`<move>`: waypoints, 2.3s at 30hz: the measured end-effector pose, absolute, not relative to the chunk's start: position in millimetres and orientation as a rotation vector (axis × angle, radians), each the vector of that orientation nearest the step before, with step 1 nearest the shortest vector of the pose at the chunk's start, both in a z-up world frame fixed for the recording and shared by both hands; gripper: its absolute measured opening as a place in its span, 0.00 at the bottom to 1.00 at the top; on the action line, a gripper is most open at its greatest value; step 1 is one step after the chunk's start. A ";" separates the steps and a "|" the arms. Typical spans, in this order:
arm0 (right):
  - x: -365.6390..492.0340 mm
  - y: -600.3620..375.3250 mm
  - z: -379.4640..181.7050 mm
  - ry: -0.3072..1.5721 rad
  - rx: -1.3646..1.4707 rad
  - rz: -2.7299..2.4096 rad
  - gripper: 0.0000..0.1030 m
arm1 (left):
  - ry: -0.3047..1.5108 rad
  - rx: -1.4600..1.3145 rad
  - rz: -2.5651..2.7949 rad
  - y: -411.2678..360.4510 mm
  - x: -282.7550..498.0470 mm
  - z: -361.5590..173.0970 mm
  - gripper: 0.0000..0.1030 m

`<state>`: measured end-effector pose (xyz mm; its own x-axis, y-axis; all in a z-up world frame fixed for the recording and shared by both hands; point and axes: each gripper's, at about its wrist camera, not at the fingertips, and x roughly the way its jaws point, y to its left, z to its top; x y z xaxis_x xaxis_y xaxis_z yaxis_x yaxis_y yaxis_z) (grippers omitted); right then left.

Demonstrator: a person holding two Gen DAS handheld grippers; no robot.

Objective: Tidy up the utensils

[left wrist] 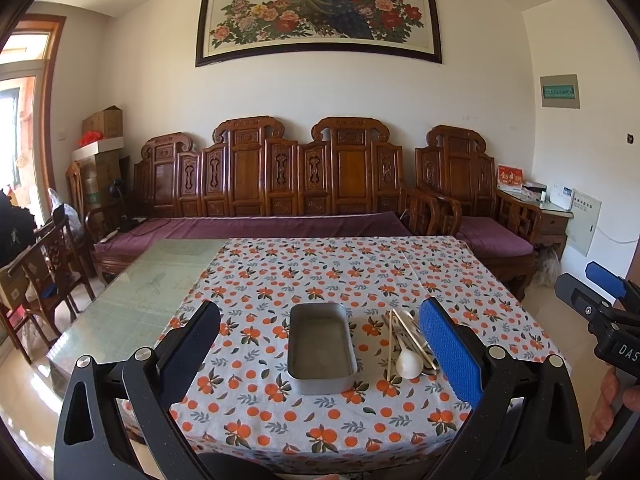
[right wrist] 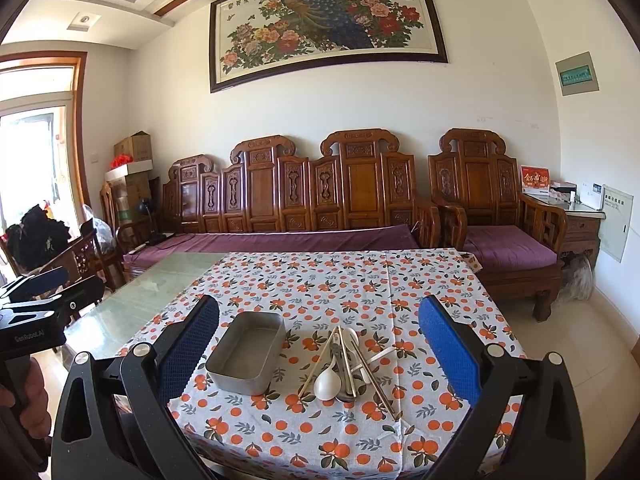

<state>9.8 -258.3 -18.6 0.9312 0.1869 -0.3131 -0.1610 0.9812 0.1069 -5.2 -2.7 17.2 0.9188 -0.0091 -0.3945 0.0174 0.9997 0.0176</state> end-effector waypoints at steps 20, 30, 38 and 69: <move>9.6 -259.1 -17.4 0.327 0.083 0.178 0.98 | 0.397 0.017 -0.019 -8.6 -3.5 19.5 0.94; 8.8 -259.1 -17.7 0.326 0.085 0.178 0.98 | 0.396 0.016 -0.020 -8.6 -4.9 18.1 0.94; 7.9 -259.5 -17.3 0.325 0.085 0.179 0.98 | 0.395 0.017 -0.019 -8.6 -5.4 17.2 0.94; 40.6 -268.1 -59.2 0.408 0.098 0.168 0.98 | 0.544 0.048 -0.068 -15.8 31.0 -41.6 0.94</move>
<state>40.6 -268.1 -59.2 0.9043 0.1825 -0.3860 -0.1431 0.9813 0.1288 30.9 -15.8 -41.6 0.8534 -0.0517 -0.5187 0.0772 0.9966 0.0276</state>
